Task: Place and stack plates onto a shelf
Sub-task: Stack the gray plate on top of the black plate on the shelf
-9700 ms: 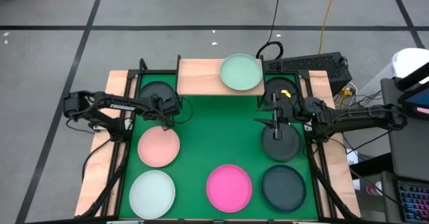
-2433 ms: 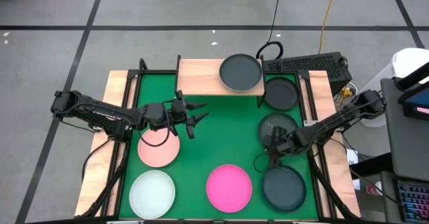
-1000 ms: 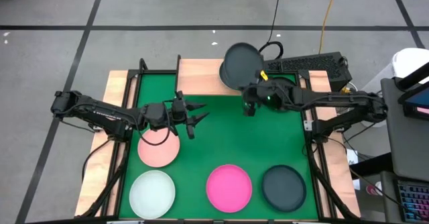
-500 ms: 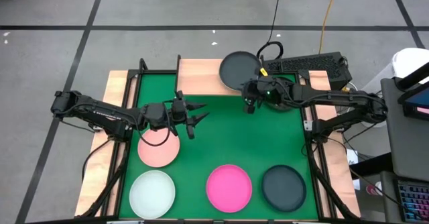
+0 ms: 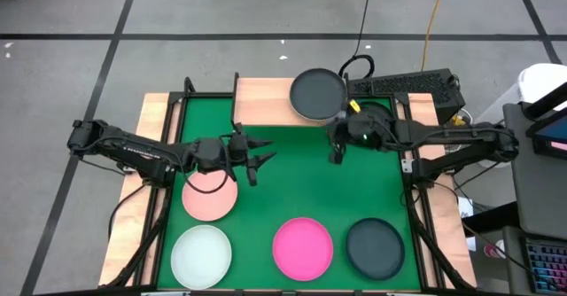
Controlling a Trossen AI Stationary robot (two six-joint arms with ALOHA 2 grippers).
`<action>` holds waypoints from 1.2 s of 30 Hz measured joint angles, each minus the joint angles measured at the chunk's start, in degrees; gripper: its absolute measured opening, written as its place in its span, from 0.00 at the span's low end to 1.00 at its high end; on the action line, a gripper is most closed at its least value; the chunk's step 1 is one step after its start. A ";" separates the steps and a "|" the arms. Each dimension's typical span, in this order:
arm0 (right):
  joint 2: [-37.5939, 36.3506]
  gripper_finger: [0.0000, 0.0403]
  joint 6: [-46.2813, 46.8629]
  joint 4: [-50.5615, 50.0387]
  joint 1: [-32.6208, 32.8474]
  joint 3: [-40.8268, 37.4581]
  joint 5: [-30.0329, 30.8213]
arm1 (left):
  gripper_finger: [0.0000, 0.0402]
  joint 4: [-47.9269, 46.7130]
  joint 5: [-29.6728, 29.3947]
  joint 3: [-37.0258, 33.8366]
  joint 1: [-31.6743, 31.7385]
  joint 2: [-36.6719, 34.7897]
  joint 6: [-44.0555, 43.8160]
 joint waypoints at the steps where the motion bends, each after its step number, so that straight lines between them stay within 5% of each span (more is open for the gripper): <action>1: -0.94 0.14 0.81 0.20 1.33 -1.37 -0.02 | 0.43 -0.84 -0.04 0.00 0.00 0.00 -0.03; 15: -14.30 0.13 0.56 25.07 13.66 -21.40 -0.04 | 0.43 -6.88 -1.53 -0.02 -1.82 -0.02 -3.39; 18: -16.59 0.13 0.48 26.71 14.59 -23.35 -0.04 | 0.43 -12.04 -1.59 0.61 -2.32 -0.02 -4.85; 26: -20.30 0.13 -0.57 26.39 15.25 -24.45 -0.02 | 0.43 -44.31 -1.45 11.79 -6.02 0.66 -12.95; 36: -20.50 0.14 0.27 26.72 15.27 -24.48 -0.04 | 0.43 -48.08 -1.81 13.11 -17.04 2.74 -13.77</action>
